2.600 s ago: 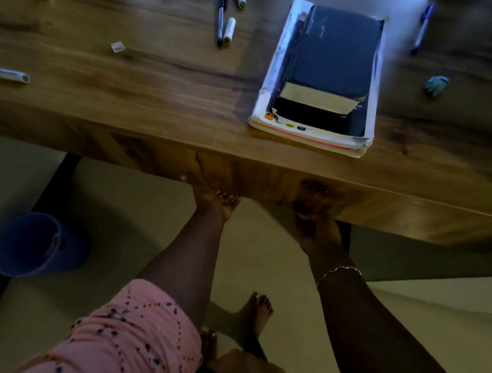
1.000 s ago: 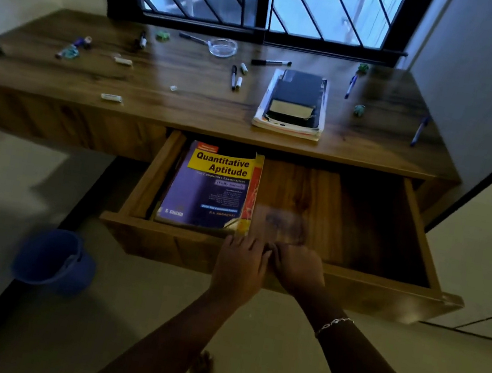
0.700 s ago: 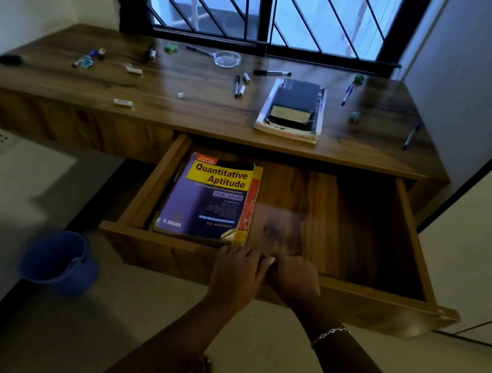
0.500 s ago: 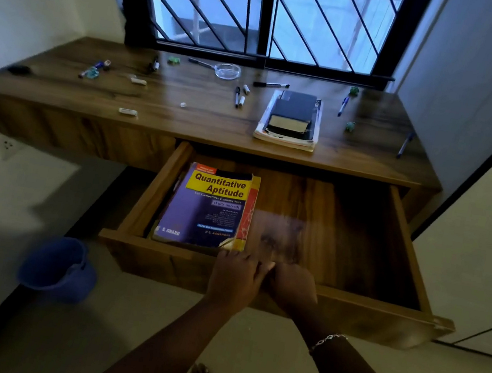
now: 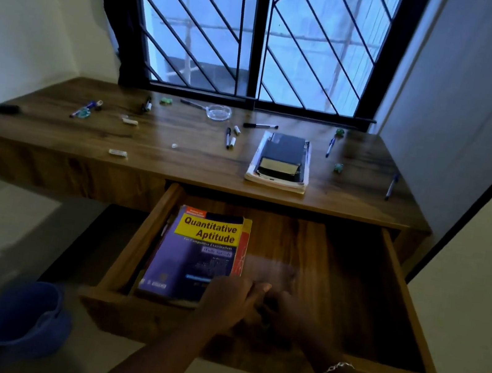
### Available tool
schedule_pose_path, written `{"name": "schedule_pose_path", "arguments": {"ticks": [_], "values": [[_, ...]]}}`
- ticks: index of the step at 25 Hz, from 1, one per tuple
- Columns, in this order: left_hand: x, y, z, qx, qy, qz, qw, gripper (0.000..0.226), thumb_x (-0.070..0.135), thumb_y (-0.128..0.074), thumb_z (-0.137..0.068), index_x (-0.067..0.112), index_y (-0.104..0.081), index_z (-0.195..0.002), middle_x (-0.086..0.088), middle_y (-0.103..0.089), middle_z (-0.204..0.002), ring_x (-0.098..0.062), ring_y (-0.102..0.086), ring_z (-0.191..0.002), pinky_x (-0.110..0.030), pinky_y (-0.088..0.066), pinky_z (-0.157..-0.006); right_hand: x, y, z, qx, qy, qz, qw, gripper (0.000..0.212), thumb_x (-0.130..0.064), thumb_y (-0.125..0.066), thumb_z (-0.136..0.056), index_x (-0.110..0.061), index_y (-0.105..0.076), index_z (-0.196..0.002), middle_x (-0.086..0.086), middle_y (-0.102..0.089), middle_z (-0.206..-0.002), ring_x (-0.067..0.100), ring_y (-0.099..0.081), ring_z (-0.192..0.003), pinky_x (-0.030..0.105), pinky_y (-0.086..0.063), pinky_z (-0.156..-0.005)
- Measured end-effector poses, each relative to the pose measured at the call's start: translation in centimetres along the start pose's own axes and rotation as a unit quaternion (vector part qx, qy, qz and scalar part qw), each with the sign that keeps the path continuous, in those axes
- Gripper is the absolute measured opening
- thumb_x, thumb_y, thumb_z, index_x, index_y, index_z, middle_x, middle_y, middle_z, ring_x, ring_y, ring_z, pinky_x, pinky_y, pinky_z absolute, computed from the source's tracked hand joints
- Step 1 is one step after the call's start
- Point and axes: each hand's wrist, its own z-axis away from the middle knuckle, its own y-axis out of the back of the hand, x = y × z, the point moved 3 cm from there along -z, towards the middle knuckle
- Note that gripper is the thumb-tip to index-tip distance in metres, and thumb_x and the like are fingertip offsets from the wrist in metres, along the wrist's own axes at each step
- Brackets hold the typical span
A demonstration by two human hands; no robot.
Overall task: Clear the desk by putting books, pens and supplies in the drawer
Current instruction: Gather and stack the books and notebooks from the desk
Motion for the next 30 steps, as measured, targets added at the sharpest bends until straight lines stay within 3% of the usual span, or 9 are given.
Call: {"name": "schedule_pose_path", "arguments": {"ticks": [6, 9, 13, 16, 19, 22, 24, 27, 30], "values": [[-3.3, 4.4, -11.1, 0.072, 0.038, 0.010, 0.997, 0.044, 0.046, -0.040, -0.096, 0.008, -0.059, -0.082, -0.008, -0.062, -0.073, -0.024, -0.060, -0.073, -0.028, -0.040, -0.061, 0.7, 7.2, -8.4, 0.061, -0.065, -0.040, 0.995, 0.023, -0.023, -0.053, -0.092, -0.022, -0.058, -0.070, -0.001, -0.063, -0.073, 0.011, -0.060, -0.065, 0.022, -0.044, -0.060], [-5.2, 6.5, -16.0, 0.111, 0.105, 0.151, 0.977, 0.027, 0.028, -0.053, -0.094, 0.003, -0.062, -0.095, -0.004, -0.063, -0.077, -0.018, -0.060, -0.074, -0.016, -0.037, -0.057, 1.9, 11.6, -12.2, 0.158, -0.104, -0.127, 0.974, 0.016, -0.021, -0.053, -0.092, -0.012, -0.063, -0.083, 0.001, -0.062, -0.078, 0.014, -0.061, -0.073, 0.024, -0.047, -0.064], [-7.9, 8.4, -22.6, 0.130, 0.175, 0.254, 0.942, 0.026, 0.020, -0.055, -0.092, 0.003, -0.059, -0.112, -0.013, -0.063, -0.108, -0.025, -0.058, -0.099, -0.024, -0.039, -0.077, 3.8, 16.5, -18.0, 0.239, -0.147, -0.198, 0.939, 0.013, -0.016, -0.053, -0.091, -0.008, -0.060, -0.099, 0.008, -0.062, -0.092, 0.021, -0.060, -0.087, 0.023, -0.045, -0.066], [-8.6, 8.1, -26.5, 0.077, 0.200, 0.282, 0.935, 0.030, 0.021, -0.052, -0.093, 0.008, -0.053, -0.119, -0.011, -0.058, -0.114, -0.024, -0.055, -0.105, -0.028, -0.041, -0.084, 4.6, 18.4, -21.4, 0.236, -0.195, -0.242, 0.921, 0.004, -0.014, -0.054, -0.091, -0.012, -0.052, -0.088, 0.008, -0.052, -0.078, 0.021, -0.052, -0.070, 0.022, -0.039, -0.052], [-8.9, 7.1, -29.0, 0.043, 0.206, 0.295, 0.932, 0.026, 0.021, -0.051, -0.093, 0.008, -0.052, -0.116, -0.016, -0.058, -0.115, -0.024, -0.053, -0.100, -0.027, -0.038, -0.078, 5.3, 19.1, -23.8, 0.215, -0.232, -0.273, 0.908, 0.024, -0.013, -0.052, -0.092, -0.006, -0.050, -0.069, 0.010, -0.046, -0.063, 0.014, -0.047, -0.049, 0.019, -0.038, -0.042], [-10.2, 6.8, -30.7, 0.041, 0.245, 0.250, 0.936, 0.042, 0.019, -0.053, -0.092, 0.003, -0.046, -0.130, -0.017, -0.053, -0.129, -0.029, -0.053, -0.116, -0.033, -0.044, -0.093, 6.0, 19.3, -25.9, 0.191, -0.247, -0.226, 0.923, 0.022, -0.018, -0.059, -0.088, 0.003, -0.059, -0.093, 0.017, -0.058, -0.079, 0.024, -0.059, -0.070, 0.029, -0.049, -0.064], [-11.0, 6.4, -31.4, 0.028, 0.261, 0.245, 0.933, 0.037, 0.015, -0.055, -0.091, -0.001, -0.052, -0.124, -0.020, -0.059, -0.120, -0.029, -0.059, -0.103, -0.038, -0.051, -0.088, 5.7, 19.3, -26.2, 0.192, -0.265, -0.277, 0.903, 0.028, -0.023, -0.065, -0.084, 0.003, -0.056, -0.089, 0.013, -0.055, -0.075, 0.026, -0.055, -0.073, 0.033, -0.046, -0.060], [-10.7, 6.0, -31.2, -0.006, 0.279, 0.315, 0.907, 0.022, 0.003, -0.051, -0.092, -0.007, -0.056, -0.112, -0.014, -0.061, -0.080, -0.020, -0.057, -0.060, -0.030, -0.051, -0.051, 5.4, 19.2, -26.0, 0.176, -0.284, -0.278, 0.901, 0.024, -0.015, -0.067, -0.082, -0.001, -0.053, -0.096, 0.007, -0.049, -0.070, 0.022, -0.053, -0.073, 0.027, -0.042, -0.053], [-9.9, 5.6, -29.5, -0.001, 0.314, 0.368, 0.875, 0.018, -0.001, -0.049, -0.092, -0.003, -0.052, -0.110, -0.012, -0.058, -0.079, -0.018, -0.056, -0.057, -0.027, -0.050, -0.046, 5.4, 18.7, -24.6, 0.155, -0.272, -0.285, 0.906, 0.026, -0.016, -0.065, -0.084, 0.001, -0.055, -0.101, 0.010, -0.054, -0.078, 0.023, -0.056, -0.077, 0.028, -0.046, -0.059]]}}
